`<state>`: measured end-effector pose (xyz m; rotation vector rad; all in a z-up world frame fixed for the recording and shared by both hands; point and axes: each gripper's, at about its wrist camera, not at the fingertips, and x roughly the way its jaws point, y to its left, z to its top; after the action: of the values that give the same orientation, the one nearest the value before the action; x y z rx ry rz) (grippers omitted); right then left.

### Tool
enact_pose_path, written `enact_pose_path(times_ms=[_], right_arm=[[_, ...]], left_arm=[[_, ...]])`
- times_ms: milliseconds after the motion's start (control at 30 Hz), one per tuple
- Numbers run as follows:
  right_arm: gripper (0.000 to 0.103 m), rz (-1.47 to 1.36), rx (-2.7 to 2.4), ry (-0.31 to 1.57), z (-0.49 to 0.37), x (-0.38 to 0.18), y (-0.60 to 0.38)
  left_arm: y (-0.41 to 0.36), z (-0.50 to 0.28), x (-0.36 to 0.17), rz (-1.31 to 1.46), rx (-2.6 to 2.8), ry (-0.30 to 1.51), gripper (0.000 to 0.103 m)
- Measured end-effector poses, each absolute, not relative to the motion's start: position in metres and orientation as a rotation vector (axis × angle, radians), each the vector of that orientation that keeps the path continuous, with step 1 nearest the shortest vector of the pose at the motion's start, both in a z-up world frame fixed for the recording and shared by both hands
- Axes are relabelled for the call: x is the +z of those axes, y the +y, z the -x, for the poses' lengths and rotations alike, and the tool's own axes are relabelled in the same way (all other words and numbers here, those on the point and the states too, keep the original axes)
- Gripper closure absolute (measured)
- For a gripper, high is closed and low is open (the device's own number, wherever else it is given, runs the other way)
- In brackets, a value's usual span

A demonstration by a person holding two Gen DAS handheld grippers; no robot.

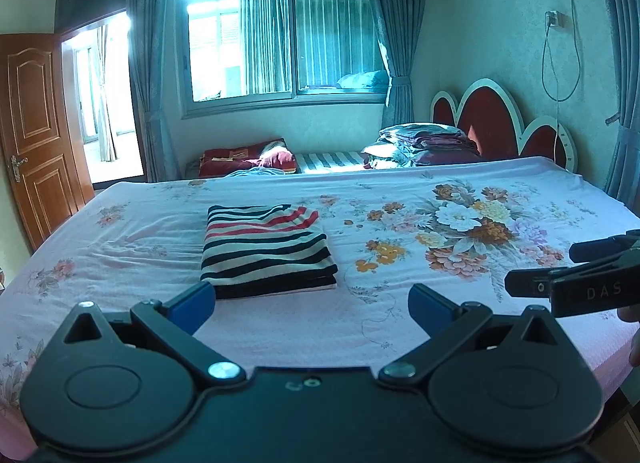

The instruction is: Fold small clothes

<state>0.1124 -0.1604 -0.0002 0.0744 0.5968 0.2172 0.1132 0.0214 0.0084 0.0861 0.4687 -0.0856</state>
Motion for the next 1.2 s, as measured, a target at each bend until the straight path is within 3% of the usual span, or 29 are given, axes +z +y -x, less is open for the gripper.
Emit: enact_pose_path(times_ms=[1200], right_arm=[[0.000,-0.055,0.214,0.597,-0.1220,0.0049,-0.1560]], left_arm=[[0.0303,-0.1197,0.0117,-0.104,-0.095,0.459,0.000]])
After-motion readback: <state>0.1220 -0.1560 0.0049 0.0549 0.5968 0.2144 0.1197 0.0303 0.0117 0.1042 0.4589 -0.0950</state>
